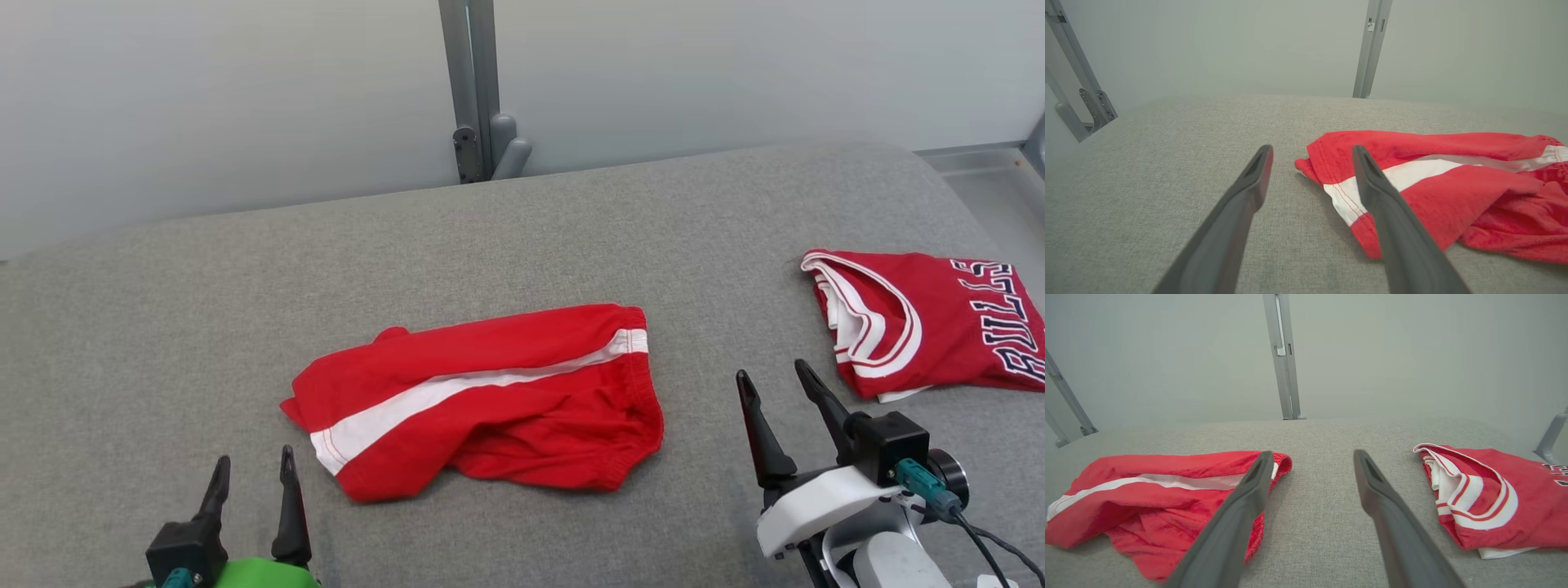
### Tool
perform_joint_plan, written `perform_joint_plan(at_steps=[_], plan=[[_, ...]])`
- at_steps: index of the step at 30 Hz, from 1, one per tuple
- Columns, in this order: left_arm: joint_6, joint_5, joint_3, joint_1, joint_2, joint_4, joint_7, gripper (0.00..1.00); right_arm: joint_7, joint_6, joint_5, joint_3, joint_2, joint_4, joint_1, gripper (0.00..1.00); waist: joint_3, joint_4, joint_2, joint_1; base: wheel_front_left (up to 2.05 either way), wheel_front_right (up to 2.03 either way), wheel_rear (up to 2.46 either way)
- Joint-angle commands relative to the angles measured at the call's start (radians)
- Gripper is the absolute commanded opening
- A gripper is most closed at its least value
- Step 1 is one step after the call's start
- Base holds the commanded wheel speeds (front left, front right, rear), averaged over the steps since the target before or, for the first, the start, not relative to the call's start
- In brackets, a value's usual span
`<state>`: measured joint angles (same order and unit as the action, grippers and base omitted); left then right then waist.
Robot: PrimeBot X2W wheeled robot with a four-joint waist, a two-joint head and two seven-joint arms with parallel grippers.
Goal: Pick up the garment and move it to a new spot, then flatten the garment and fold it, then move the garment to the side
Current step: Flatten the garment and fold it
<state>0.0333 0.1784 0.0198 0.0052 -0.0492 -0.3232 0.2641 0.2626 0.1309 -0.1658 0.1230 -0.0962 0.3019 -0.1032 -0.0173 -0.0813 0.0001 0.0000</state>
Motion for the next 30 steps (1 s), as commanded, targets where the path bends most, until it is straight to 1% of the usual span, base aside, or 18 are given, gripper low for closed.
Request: perform_joint_plan(at_steps=[1,7,10,17,23,30], plan=[[-0.009,0.000,-0.009,0.025,-0.004,0.009,-0.001,1.00,0.003,-0.001,0.010,-0.010,0.008,-0.008,0.018,1.00,-0.023,0.020,-0.0001,0.0000,0.00,0.00,0.00],[-0.025,0.007,-0.032,0.077,-0.004,0.020,-0.001,1.00,0.003,-0.001,0.023,-0.021,0.033,-0.012,0.043,1.00,-0.041,0.031,-0.0001,0.0000,0.00,0.00,0.00],[-0.022,0.009,-0.041,0.086,-0.003,0.020,-0.001,1.00,0.003,-0.001,0.022,-0.018,0.036,-0.007,0.044,1.00,-0.038,0.034,-0.0001,0.0000,0.00,0.00,0.00],[0.011,0.060,-0.087,0.029,-0.003,0.007,-0.001,1.00,0.003,-0.001,0.031,-0.010,0.037,-0.011,0.016,1.00,0.026,0.048,-0.0001,0.0000,0.00,0.00,0.00],[0.043,0.139,-0.139,-0.047,-0.003,-0.051,-0.001,1.00,0.003,0.000,0.021,0.006,0.028,-0.004,-0.028,1.00,0.116,0.058,-0.0001,0.0000,0.00,0.00,0.00],[0.070,0.211,-0.147,-0.133,-0.004,-0.122,-0.001,1.00,0.003,-0.001,0.018,0.027,0.024,0.002,-0.082,1.00,0.187,0.065,-0.0001,0.0000,0.00,0.00,0.00]])
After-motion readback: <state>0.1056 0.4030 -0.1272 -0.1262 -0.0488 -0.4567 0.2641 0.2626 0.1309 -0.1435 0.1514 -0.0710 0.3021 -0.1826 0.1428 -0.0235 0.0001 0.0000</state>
